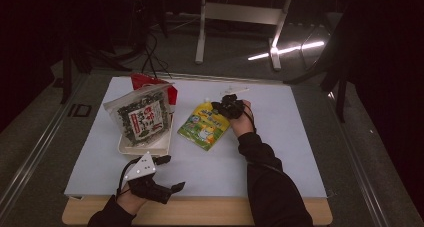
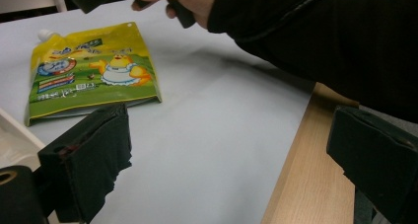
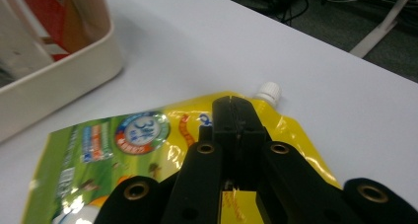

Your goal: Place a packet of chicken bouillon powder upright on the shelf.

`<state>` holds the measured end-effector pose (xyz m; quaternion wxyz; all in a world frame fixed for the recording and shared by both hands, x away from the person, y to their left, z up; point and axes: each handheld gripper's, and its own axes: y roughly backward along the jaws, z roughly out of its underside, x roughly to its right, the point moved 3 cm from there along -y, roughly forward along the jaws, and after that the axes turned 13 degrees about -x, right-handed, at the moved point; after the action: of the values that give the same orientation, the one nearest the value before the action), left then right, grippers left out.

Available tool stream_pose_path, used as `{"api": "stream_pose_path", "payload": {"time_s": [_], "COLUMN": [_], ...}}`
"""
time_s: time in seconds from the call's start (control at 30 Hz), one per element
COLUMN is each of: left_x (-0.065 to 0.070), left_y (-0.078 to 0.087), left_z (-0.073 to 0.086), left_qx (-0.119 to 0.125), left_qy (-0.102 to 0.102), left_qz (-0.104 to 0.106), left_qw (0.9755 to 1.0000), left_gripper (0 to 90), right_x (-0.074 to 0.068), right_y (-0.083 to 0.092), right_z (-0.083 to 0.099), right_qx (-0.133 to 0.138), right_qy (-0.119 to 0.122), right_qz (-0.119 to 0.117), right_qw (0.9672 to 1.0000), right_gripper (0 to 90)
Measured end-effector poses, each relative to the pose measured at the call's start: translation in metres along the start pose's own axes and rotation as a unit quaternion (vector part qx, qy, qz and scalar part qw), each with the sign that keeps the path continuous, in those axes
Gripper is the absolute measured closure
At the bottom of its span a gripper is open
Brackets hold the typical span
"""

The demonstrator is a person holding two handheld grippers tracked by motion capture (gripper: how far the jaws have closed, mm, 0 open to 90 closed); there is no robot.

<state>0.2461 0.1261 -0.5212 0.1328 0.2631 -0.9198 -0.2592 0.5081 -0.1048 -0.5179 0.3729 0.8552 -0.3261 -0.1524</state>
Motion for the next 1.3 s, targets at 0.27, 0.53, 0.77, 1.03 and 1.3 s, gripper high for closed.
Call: {"api": "stream_pose_path", "payload": {"time_s": [0.27, 0.53, 0.77, 1.03, 1.3], "left_x": [-0.001, 0.000, -0.001, -0.001, -0.002], "left_y": [0.002, 0.003, 0.004, 0.005, 0.003], "left_z": [0.001, 0.003, 0.005, 0.007, 0.008], "left_qx": [0.001, 0.000, 0.000, -0.002, -0.005], "left_qy": [0.006, 0.007, 0.012, 0.017, 0.018], "left_qz": [-0.001, -0.001, -0.001, 0.000, 0.002], "left_qw": [1.0000, 1.0000, 0.9999, 0.9998, 0.9998], "left_gripper": [4.2, 4.2, 4.2, 4.2, 4.2], "right_x": [0.000, 0.010, 0.025, 0.037, 0.038], "right_y": [-0.021, -0.039, -0.053, -0.070, -0.078], "right_z": [-0.016, -0.028, -0.028, -0.026, -0.025], "right_qx": [-0.010, -0.022, -0.050, -0.073, -0.091], "right_qy": [0.004, -0.011, -0.024, -0.062, -0.069], "right_qz": [0.005, 0.028, 0.059, 0.083, 0.077], "right_qw": [0.9999, 0.9993, 0.9967, 0.9919, 0.9905], "right_gripper": [90.0, 90.0, 90.0, 90.0, 90.0]}}
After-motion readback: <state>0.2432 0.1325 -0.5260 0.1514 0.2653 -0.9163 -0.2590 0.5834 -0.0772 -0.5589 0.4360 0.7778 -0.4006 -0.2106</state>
